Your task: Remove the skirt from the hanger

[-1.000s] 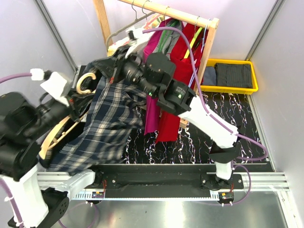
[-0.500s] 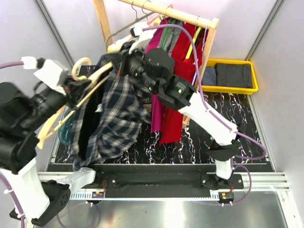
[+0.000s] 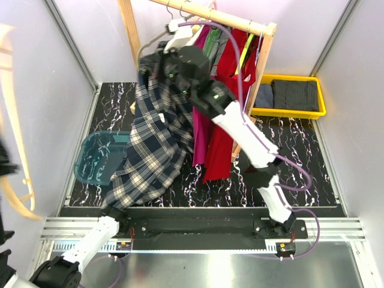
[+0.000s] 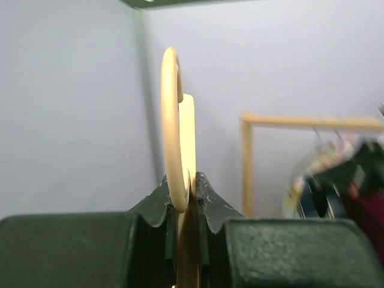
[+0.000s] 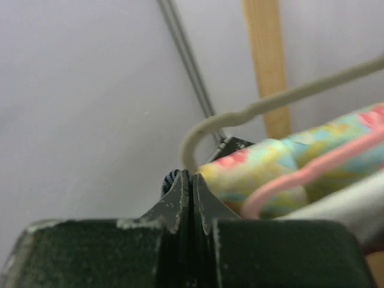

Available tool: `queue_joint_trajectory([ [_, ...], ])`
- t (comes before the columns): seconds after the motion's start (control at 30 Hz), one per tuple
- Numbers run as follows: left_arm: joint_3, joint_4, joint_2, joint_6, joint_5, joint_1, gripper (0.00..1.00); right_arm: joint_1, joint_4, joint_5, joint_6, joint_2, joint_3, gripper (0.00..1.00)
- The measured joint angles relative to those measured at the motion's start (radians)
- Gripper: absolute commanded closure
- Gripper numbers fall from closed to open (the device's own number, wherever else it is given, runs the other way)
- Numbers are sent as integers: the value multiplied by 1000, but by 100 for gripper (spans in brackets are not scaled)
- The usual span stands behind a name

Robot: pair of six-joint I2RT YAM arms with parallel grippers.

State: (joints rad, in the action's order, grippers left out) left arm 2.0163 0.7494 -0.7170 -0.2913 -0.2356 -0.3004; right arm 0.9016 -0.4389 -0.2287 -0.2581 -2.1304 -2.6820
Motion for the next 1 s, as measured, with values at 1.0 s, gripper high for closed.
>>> queue_joint_trajectory([
  [1.0,-275,-260,81,113,-388,-21,100,214,755,270,370,-162,-156,100],
])
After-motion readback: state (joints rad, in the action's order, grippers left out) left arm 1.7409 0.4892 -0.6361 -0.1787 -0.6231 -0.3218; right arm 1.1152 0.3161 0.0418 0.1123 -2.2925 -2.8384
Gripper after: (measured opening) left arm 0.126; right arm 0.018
